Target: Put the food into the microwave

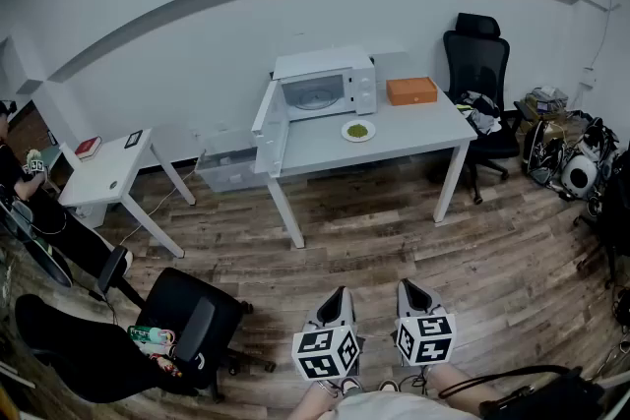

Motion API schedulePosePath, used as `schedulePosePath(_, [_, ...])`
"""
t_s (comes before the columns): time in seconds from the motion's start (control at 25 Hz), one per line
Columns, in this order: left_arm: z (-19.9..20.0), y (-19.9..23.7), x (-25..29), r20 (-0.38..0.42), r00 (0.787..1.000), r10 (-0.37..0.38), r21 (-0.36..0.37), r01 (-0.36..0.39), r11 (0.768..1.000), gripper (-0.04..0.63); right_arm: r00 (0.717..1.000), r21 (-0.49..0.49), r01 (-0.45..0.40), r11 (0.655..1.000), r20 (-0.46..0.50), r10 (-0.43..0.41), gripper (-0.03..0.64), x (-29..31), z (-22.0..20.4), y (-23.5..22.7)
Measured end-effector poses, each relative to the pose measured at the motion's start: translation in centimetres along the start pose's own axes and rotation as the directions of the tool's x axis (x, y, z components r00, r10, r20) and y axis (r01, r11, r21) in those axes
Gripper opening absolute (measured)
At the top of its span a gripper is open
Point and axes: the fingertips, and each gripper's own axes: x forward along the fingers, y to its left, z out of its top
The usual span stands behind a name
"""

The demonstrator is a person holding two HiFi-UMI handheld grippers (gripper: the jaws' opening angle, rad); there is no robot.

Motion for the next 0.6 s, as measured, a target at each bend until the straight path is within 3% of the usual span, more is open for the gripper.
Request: schedulePosePath(0.6, [-0.2, 2.0, -0.6, 0.010, 0.999, 0.031, -0.008, -0.031, 0.999, 0.002, 1.000, 0.035, -0.019, 0.999, 0.002, 0.019, 0.017, 0.9, -0.6, 1.4])
